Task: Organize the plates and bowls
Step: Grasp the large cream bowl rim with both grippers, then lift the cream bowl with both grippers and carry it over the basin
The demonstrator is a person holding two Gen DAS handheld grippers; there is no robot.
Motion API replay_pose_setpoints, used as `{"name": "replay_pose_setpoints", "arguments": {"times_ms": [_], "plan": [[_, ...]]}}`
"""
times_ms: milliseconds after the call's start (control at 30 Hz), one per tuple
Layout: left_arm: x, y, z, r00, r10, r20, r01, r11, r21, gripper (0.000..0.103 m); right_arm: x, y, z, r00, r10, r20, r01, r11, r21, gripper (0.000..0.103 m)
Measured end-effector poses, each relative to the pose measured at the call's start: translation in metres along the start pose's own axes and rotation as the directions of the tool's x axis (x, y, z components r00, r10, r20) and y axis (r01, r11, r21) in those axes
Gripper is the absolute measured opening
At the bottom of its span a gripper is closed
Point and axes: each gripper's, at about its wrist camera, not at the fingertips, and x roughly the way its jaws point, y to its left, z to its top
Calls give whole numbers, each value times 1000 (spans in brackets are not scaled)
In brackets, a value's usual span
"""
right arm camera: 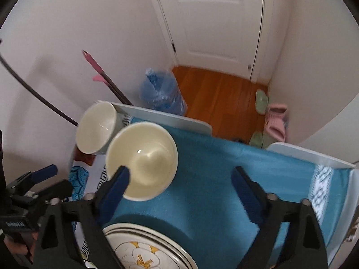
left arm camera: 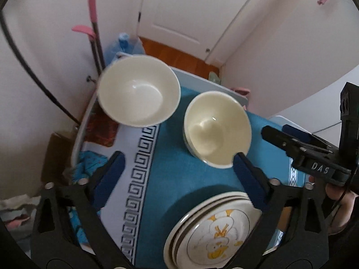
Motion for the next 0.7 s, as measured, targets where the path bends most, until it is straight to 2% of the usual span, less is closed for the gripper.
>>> {"name": "replay_pose_setpoints", "arguments": {"times_ms": [100,167,233,333,367,400,433,467,633,700], "plan": [[23,2,6,999,-18,-32,17,999,-27,72,17,-1,2,999,-7,-35,7,1000,5,81],[37,4,9,999,-23,-47,21,999,-44,64,27,-3,3,999,7,-54,-6,1000,10,76],[48,3,12,998,-25,-59,23,999,-48,56,37,-4,3,997,21,-71,-21,1000,8,67],[62,2,14,996,-29,-80,26,999,-45,34,49,-4,4,995,37,-88,-36,999,9,56],[67,1,14,995,-30,-90,26,999,-43,21,52,-5,4,995,49,-92,-48,999,10,54],[70,1,15,995,-44,-95,39,998,-45,17,55,-5,4,994,57,-96,-56,998,10,46],[71,-1,15,995,-46,-92,42,998,-43,15,57,-4,4,992,67,-103,-67,998,11,36],[71,-3,15,995,-43,-87,40,999,-35,11,59,-3,4,991,74,-111,-73,997,13,32],[72,-8,17,996,-18,-82,17,1000,-6,11,66,0,1,985,114,-132,-112,994,20,15],[73,-10,20,996,-15,-85,15,1000,-3,11,65,3,1,987,97,-128,-97,995,7,15]]}}
